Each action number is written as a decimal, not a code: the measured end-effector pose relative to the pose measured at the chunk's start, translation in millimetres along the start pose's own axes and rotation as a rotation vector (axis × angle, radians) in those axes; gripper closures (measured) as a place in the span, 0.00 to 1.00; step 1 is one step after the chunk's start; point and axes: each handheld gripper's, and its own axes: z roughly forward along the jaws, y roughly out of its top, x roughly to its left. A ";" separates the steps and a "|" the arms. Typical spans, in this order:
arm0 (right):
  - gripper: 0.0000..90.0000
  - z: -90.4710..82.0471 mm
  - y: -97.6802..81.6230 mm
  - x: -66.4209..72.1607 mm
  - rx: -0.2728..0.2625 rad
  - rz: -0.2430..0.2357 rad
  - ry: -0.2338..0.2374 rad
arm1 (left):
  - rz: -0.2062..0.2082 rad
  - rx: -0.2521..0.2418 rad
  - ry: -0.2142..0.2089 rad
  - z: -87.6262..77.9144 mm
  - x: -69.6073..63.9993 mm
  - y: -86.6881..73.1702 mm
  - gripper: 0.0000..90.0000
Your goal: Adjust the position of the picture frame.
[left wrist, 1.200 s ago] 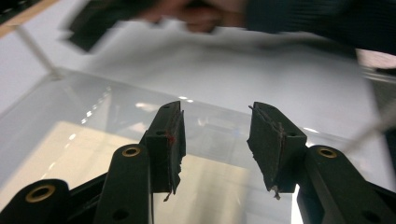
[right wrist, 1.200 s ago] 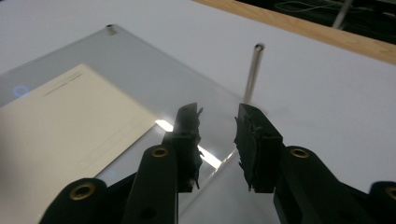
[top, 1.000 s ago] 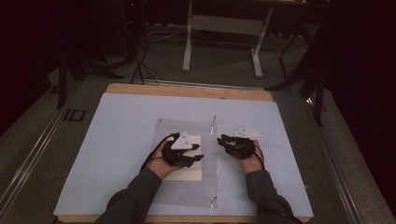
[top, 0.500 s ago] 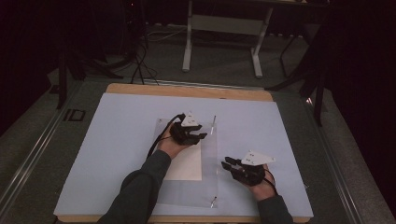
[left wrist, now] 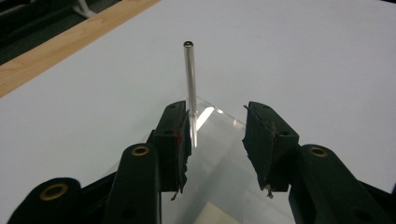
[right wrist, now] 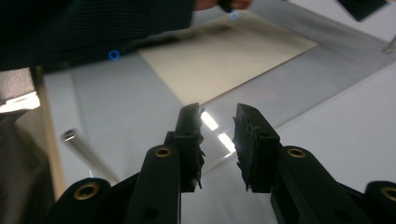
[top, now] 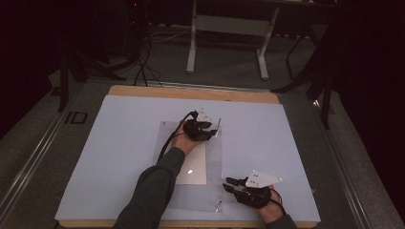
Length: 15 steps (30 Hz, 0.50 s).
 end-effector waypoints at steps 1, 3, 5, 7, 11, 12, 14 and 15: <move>0.78 -0.8 -0.9 2.3 0.002 -0.002 0.007 | -0.004 -0.002 0.005 2.0 0.7 1.5 0.65; 0.78 -2.7 -2.6 6.3 0.005 -0.010 0.018 | -0.016 -0.005 0.010 5.8 3.1 4.6 0.65; 0.79 -5.6 -4.0 9.3 0.005 -0.020 0.028 | -0.018 0.002 0.015 10.2 4.6 7.8 0.66; 0.79 -9.5 -5.6 10.5 0.001 -0.025 0.043 | -0.020 0.002 0.020 15.1 5.2 10.9 0.66; 0.79 -15.2 -10.4 12.3 0.003 -0.032 0.072 | -0.023 0.022 0.033 25.5 6.4 16.3 0.68; 0.79 -15.9 -11.6 13.0 0.005 -0.034 0.077 | -0.026 0.024 0.031 28.0 6.8 17.1 0.68; 0.79 -17.2 -13.3 14.3 0.005 -0.040 0.091 | -0.035 0.032 0.031 32.4 7.5 18.8 0.71; 0.78 -17.8 -13.8 15.1 0.006 -0.041 0.101 | -0.041 0.027 0.021 33.6 8.0 19.6 0.74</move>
